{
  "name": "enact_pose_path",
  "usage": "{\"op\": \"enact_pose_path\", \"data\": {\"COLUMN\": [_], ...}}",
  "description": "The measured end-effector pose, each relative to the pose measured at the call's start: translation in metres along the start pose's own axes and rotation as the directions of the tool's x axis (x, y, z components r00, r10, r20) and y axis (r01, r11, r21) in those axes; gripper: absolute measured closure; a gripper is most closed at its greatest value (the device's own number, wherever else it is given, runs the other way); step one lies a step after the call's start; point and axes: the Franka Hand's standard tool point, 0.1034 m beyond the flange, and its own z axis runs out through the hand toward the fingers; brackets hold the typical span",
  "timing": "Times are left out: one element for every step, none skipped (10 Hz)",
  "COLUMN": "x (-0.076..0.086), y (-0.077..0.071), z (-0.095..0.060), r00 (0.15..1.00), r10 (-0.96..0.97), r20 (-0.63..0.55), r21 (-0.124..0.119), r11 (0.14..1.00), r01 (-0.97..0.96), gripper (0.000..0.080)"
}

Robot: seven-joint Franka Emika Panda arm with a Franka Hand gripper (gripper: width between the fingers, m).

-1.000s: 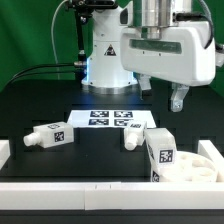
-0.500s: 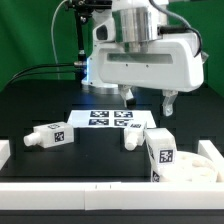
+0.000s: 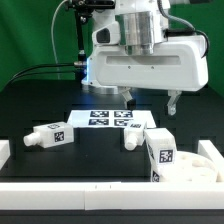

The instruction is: Assemble stool

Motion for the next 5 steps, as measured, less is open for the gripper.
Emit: {"op": "enact_pose_path", "data": {"x": [-0.002, -0.005, -0.016, -0.014, -0.012], "y": [0.014, 0.021, 0.022, 0.021, 0.023], "z": [0.005, 0.009, 0.017, 0.015, 0.015], "r00": [0.996, 0.988, 0.983, 0.984, 0.985], "r10": [-0.09, -0.156, -0.185, -0.177, -0.173], "r20": [0.012, -0.001, -0.007, -0.002, -0.005], "r21": [-0.01, -0.023, -0.04, -0.036, -0.036], "r11": [0.996, 0.988, 0.982, 0.984, 0.984], "r01": [0.09, 0.156, 0.185, 0.177, 0.172], "gripper": [0.0151, 0.0151, 0.0151, 0.0151, 0.0151]}}
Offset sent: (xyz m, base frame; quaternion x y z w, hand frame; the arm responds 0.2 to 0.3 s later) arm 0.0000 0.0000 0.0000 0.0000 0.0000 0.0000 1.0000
